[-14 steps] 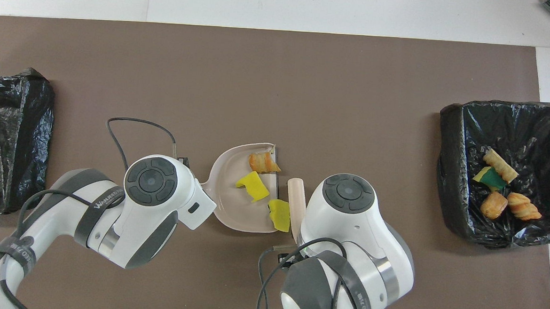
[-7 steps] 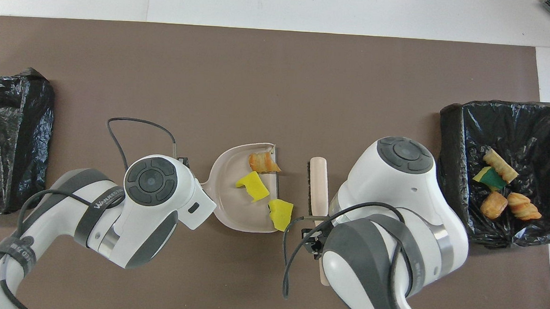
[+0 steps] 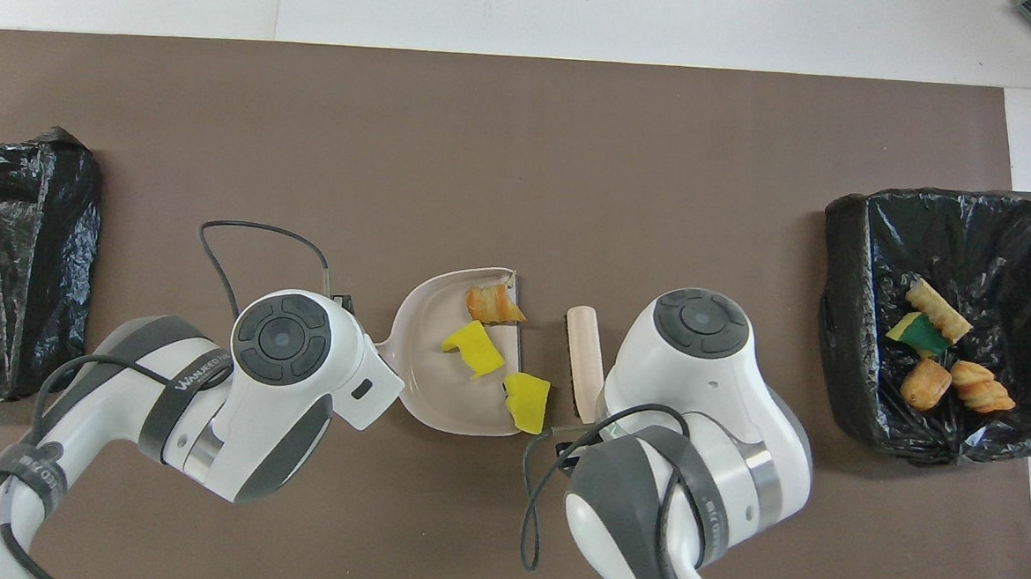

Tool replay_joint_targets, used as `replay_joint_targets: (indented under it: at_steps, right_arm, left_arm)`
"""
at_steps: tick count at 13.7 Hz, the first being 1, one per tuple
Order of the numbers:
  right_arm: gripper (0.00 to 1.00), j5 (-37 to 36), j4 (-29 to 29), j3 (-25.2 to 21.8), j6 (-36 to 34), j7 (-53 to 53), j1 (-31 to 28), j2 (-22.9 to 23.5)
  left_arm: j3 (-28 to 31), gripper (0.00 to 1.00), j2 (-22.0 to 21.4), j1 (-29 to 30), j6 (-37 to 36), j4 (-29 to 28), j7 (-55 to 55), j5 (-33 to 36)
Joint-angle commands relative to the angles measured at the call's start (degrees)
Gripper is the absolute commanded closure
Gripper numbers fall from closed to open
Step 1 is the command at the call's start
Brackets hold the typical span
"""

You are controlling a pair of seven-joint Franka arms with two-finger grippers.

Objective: Sweep and dump trash in bin
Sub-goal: 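Sweep the remaining sponge into the dustpan with the right gripper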

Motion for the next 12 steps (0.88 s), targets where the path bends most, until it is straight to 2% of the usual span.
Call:
replay_joint_targets:
  at_steps: [1,4,8,12]
  right_arm:
    - [1.00,6.07,0.59,0.09,2.31,0.86,0.10,0.82]
    - [1.00,11.63,3.49,0.09,2.22,1.82,0.36,1.61]
    - [1.00,12.87,5.43,0.09,0.91,2.36,0.19,1.00]
    - [1.00,10.07,6.66,-0.79,-7.16,2.18,-1.39,-2.95]
  left_arm:
    - [0.19,1.00,-0.22,0.87,2.16,-1.65,1.23,0.28]
    - [0.19,1.00,-0.22,0.95,2.16,-1.92,1.41,0.28]
    - [0.19,1.00,-0.31,0.95,2.07,-2.00,2.02,0.28]
    - [0.19,1.00,-0.31,1.22,2.07,-2.00,2.11,0.28]
